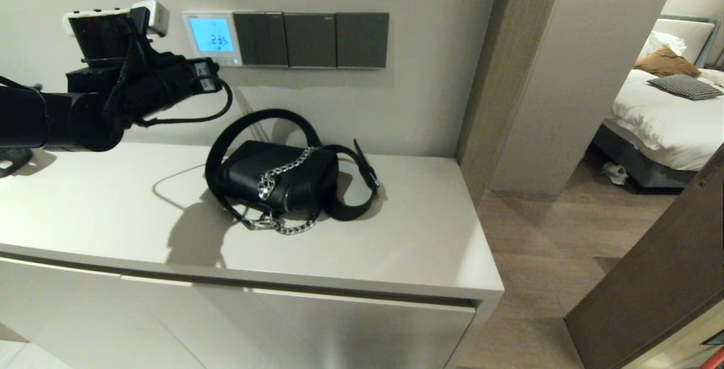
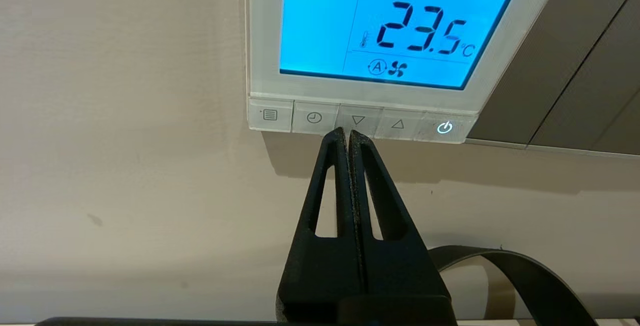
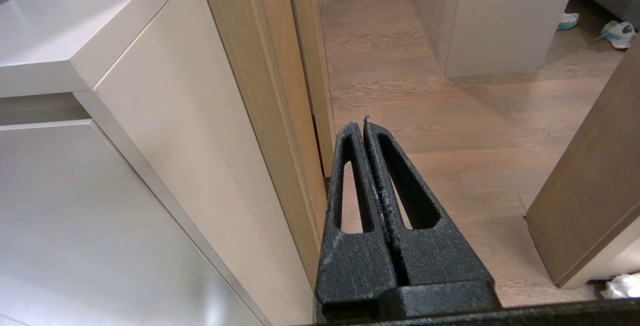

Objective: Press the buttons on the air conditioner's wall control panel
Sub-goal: Press the temperature decrease button

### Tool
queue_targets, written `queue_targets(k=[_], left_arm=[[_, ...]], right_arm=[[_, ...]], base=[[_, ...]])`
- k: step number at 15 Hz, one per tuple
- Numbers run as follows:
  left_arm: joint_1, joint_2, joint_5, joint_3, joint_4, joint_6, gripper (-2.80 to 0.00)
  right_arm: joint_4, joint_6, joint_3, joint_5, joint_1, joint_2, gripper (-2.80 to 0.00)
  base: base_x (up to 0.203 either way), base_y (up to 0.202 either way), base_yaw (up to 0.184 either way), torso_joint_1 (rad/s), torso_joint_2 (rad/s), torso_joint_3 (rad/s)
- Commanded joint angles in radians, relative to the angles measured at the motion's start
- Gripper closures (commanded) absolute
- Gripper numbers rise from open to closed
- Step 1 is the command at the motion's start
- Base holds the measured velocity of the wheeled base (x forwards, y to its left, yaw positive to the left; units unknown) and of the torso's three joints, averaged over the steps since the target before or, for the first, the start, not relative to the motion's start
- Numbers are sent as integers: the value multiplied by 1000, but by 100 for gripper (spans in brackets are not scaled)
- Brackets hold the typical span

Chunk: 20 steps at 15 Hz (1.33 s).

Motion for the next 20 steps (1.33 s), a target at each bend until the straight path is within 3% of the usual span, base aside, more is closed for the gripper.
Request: queue_targets(k=[1, 20], left_arm=[[-1, 14, -1, -8, -3, 0, 0], [0, -12, 1, 19, -21, 1, 0]], right_arm=[[0, 0, 3, 0, 0, 0, 0], [0, 0, 2, 0, 0, 0, 0]], base=[[0, 0, 0, 0, 0, 0], [0, 0, 0, 0, 0, 0]])
